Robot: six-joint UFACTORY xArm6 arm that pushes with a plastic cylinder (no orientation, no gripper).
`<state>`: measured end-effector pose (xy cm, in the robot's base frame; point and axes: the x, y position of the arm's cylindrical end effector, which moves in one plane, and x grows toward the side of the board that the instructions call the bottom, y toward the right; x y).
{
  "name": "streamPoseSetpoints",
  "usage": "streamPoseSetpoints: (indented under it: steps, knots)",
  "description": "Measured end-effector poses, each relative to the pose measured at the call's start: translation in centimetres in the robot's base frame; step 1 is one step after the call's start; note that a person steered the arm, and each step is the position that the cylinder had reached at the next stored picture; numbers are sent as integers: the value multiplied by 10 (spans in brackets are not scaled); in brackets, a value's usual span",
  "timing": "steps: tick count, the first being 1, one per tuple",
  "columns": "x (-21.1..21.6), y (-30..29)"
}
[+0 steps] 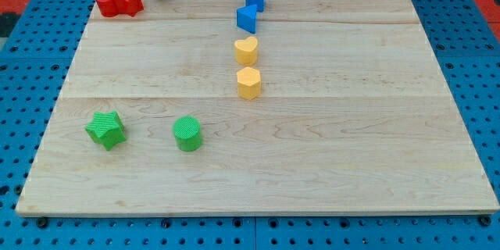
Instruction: Move the red star horizontal to the green circle
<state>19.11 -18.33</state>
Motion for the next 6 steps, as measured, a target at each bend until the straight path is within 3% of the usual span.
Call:
streamPoseSetpoints:
  steps: [1,3,6]
  knots:
    - [0,-48]
    - [42,-46]
    - [214,64]
